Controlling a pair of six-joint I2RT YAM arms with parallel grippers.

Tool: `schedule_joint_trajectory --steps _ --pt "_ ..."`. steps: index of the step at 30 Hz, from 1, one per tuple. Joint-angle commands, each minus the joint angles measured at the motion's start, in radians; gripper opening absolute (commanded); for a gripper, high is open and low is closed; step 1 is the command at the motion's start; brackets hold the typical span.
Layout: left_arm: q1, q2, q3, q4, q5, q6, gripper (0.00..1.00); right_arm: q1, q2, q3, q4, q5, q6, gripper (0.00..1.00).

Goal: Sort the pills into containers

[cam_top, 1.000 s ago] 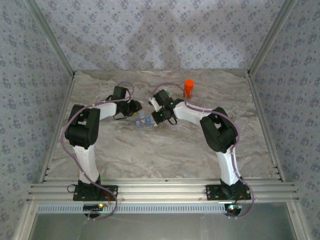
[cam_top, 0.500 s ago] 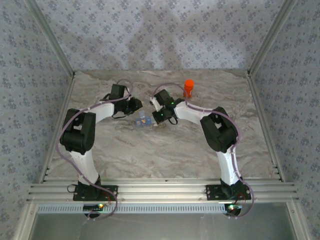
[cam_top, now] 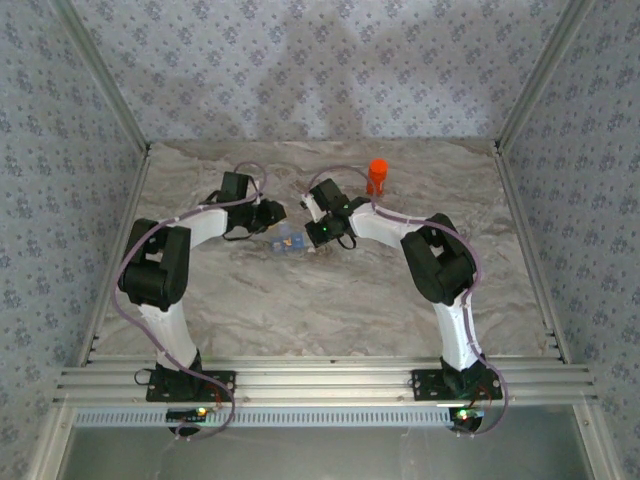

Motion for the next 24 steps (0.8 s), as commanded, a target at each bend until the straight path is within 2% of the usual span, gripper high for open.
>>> schedule_joint_trajectory --steps 1,6,15,24 --pt "0.033 0.003 -0.010 0.022 0.037 0.023 0.29 -0.008 0.006 -0.030 -0.036 -0.002 0.010 0.11" --pt "0.023 0.044 -0.005 0.073 0.123 0.035 0.31 -0.008 0.015 -0.027 -0.034 -0.002 0.009 0.11" --pt "-0.006 0.105 0.025 0.084 0.131 0.043 0.31 -0.010 0.020 -0.024 -0.038 -0.003 0.009 0.11" --pt "-0.026 0.054 -0.011 0.126 0.174 0.056 0.31 -0.014 0.026 -0.027 -0.035 -0.007 0.012 0.11"
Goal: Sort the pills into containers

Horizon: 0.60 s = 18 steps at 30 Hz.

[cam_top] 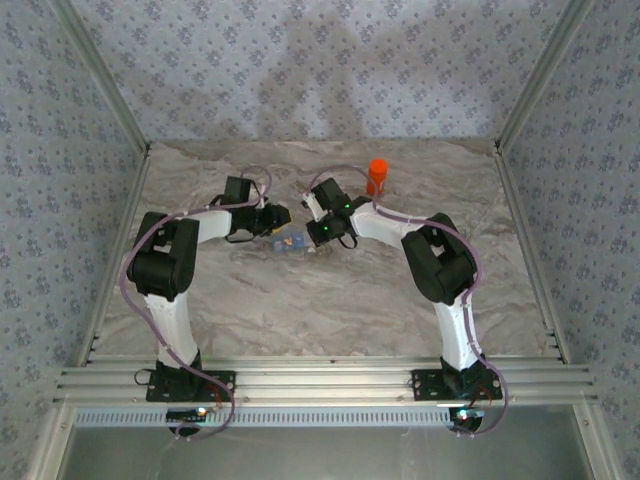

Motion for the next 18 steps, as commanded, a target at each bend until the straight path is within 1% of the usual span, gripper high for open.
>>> schedule_joint_trajectory --steps 1,12,18 --pt "-0.020 -0.050 -0.017 0.030 0.054 0.026 0.31 -0.006 0.028 -0.026 -0.039 0.002 0.012 0.11" --pt "-0.039 -0.121 -0.057 0.003 0.044 0.057 0.31 -0.008 0.028 -0.026 -0.045 0.011 0.009 0.11" --pt "-0.051 -0.134 -0.039 -0.045 0.017 0.080 0.31 -0.007 0.029 -0.027 -0.046 0.011 0.006 0.11"
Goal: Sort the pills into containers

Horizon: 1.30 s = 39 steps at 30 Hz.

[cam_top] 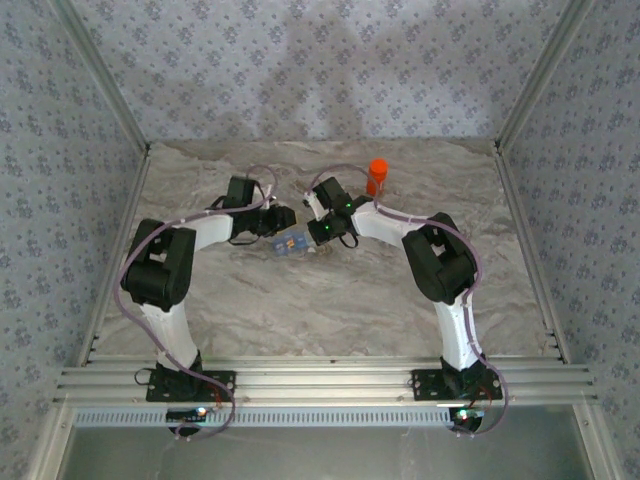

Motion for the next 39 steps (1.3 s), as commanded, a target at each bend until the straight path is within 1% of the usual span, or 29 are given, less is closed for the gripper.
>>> schedule_joint_trajectory --steps 1,5,7,10,12,13,15,19,24,26,29,33,36,39 --pt "-0.011 -0.040 0.010 -0.045 0.006 0.035 0.31 -0.004 0.030 -0.027 -0.048 0.010 0.006 0.11" --pt "-0.023 -0.035 0.000 -0.053 0.000 0.024 0.31 -0.003 0.030 -0.027 -0.047 0.007 0.006 0.11" --pt "-0.029 -0.040 -0.012 -0.068 -0.022 0.019 0.29 -0.006 0.030 -0.028 -0.045 0.006 0.006 0.11" --pt "-0.039 -0.066 -0.030 -0.114 -0.090 0.017 0.24 -0.005 0.030 -0.034 -0.040 0.002 0.008 0.11" --pt "-0.047 -0.087 -0.030 -0.159 -0.161 0.039 0.19 -0.006 0.031 -0.037 -0.035 0.000 0.009 0.11" --pt "-0.049 -0.091 -0.026 -0.177 -0.182 0.051 0.18 -0.006 0.033 -0.039 -0.034 0.000 0.009 0.11" --pt "-0.049 -0.085 -0.003 -0.219 -0.220 0.073 0.14 -0.005 0.037 -0.038 -0.032 -0.003 0.010 0.11" --pt "-0.061 -0.050 0.041 -0.264 -0.245 0.085 0.08 -0.005 0.039 -0.039 -0.029 -0.006 0.012 0.11" --pt "-0.114 -0.008 0.085 -0.315 -0.264 0.112 0.03 -0.005 0.034 -0.039 -0.034 -0.004 0.012 0.11" --pt "-0.131 -0.001 0.101 -0.350 -0.294 0.120 0.00 -0.006 0.033 -0.039 -0.036 -0.004 0.011 0.11" --pt "-0.145 0.012 0.112 -0.408 -0.370 0.118 0.00 -0.007 0.031 -0.038 -0.037 -0.006 0.010 0.11" --pt "-0.143 0.042 0.076 -0.406 -0.451 0.104 0.00 -0.006 0.033 -0.041 -0.032 -0.010 0.012 0.11" --pt "-0.128 0.083 0.056 -0.387 -0.457 0.090 0.00 -0.007 0.036 -0.044 -0.030 -0.010 0.011 0.11" --pt "-0.125 0.079 0.039 -0.357 -0.450 0.077 0.00 -0.007 0.034 -0.043 -0.035 -0.010 0.009 0.11"
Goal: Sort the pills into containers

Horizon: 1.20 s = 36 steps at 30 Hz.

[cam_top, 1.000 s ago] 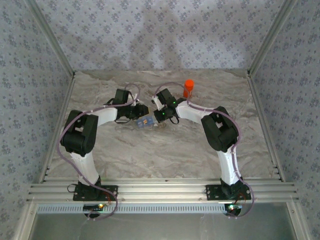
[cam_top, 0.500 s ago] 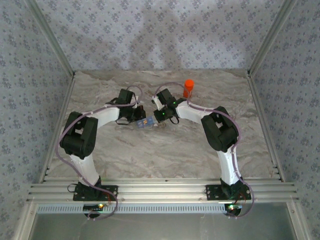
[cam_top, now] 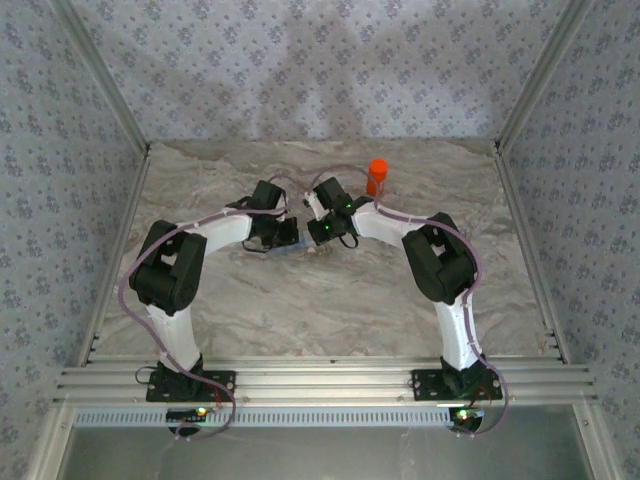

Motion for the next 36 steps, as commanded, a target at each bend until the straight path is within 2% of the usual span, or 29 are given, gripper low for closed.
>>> schedule_joint_trajectory --steps 1,10,20,28,33,36 --pt "0.017 0.054 -0.048 -0.032 -0.093 -0.011 0.00 -0.006 0.033 -0.035 -0.055 -0.004 0.009 0.11" --pt "0.020 -0.099 0.063 -0.077 -0.065 -0.011 0.00 -0.007 0.037 -0.030 -0.053 -0.007 0.012 0.11" --pt "0.028 -0.066 0.082 -0.073 -0.042 -0.024 0.00 -0.011 0.038 -0.031 -0.056 -0.009 0.009 0.11" --pt "-0.006 -0.055 0.005 -0.044 -0.050 -0.034 0.00 -0.013 0.043 -0.030 -0.051 -0.012 0.011 0.11" --pt "0.027 -0.002 -0.035 -0.006 -0.069 -0.046 0.00 -0.014 0.044 -0.025 -0.059 -0.013 0.005 0.11" --pt "0.027 0.027 -0.029 0.003 -0.043 -0.054 0.00 -0.016 0.045 -0.022 -0.067 -0.012 0.003 0.11"
